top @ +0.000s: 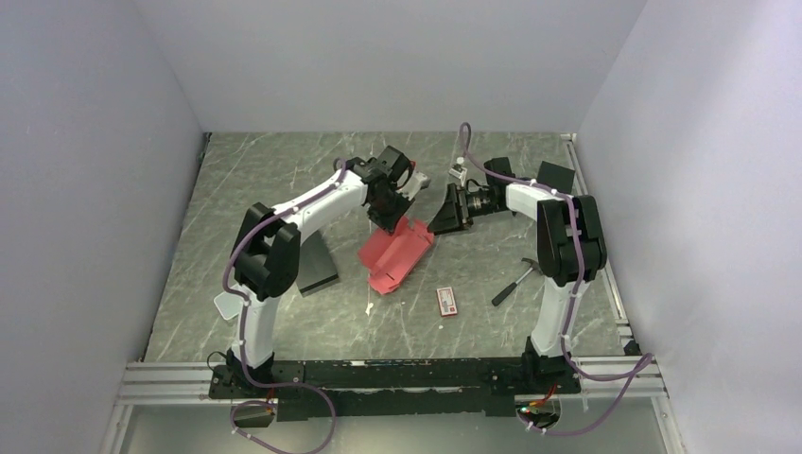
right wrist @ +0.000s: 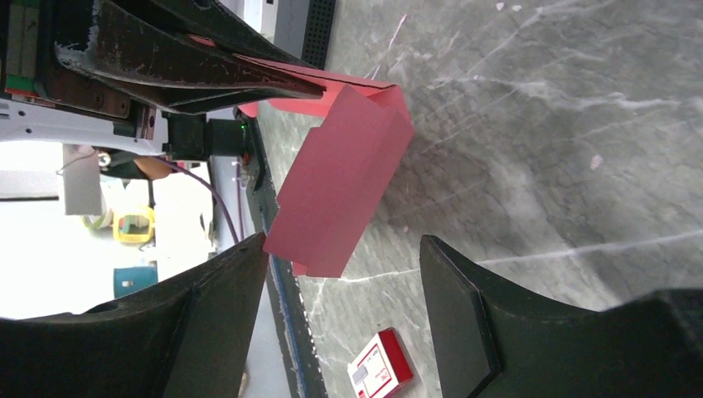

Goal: Fold the paper box

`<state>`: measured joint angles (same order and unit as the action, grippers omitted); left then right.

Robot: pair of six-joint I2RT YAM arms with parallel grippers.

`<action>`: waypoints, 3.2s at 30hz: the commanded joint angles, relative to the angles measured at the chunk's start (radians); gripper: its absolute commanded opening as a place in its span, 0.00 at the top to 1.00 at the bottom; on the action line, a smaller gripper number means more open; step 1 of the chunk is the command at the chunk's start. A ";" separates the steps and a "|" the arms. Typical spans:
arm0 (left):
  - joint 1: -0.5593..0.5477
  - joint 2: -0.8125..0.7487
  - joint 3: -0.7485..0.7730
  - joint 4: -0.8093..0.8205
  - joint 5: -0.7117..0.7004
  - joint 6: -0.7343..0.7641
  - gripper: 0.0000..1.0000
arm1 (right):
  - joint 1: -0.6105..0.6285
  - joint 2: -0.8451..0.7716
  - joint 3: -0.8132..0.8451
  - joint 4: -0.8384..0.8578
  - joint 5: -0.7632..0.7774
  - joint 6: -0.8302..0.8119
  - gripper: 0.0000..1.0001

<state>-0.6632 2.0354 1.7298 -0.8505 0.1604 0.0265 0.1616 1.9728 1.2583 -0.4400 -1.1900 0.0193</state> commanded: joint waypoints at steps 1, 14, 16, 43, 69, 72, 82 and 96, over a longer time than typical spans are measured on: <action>-0.013 0.023 0.062 -0.029 0.021 0.044 1.00 | -0.023 0.038 -0.017 0.062 -0.057 0.050 0.30; -0.022 0.044 0.088 -0.039 0.035 0.041 1.00 | -0.053 0.034 -0.049 0.179 -0.182 0.144 0.33; -0.024 0.045 0.089 -0.038 0.032 0.041 1.00 | -0.054 0.009 -0.034 0.130 -0.182 0.101 0.31; -0.063 0.060 0.166 -0.085 0.001 0.032 1.00 | -0.150 0.007 -0.136 0.290 -0.033 0.261 0.63; -0.225 0.150 0.409 -0.278 -0.354 0.067 1.00 | -0.063 0.015 -0.096 0.147 -0.040 0.126 0.59; -0.251 0.168 0.430 -0.292 -0.403 0.080 1.00 | -0.058 0.019 -0.087 0.113 -0.044 0.094 0.58; -0.264 0.227 0.482 -0.314 -0.434 0.096 1.00 | -0.050 0.024 -0.073 0.074 -0.049 0.053 0.56; -0.295 0.262 0.512 -0.311 -0.476 0.074 1.00 | -0.043 0.049 -0.072 0.053 -0.055 0.031 0.55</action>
<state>-0.9436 2.2761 2.1899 -1.1683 -0.2932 0.0937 0.1123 2.0071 1.1618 -0.3962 -1.2137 0.0631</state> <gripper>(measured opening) 0.022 0.452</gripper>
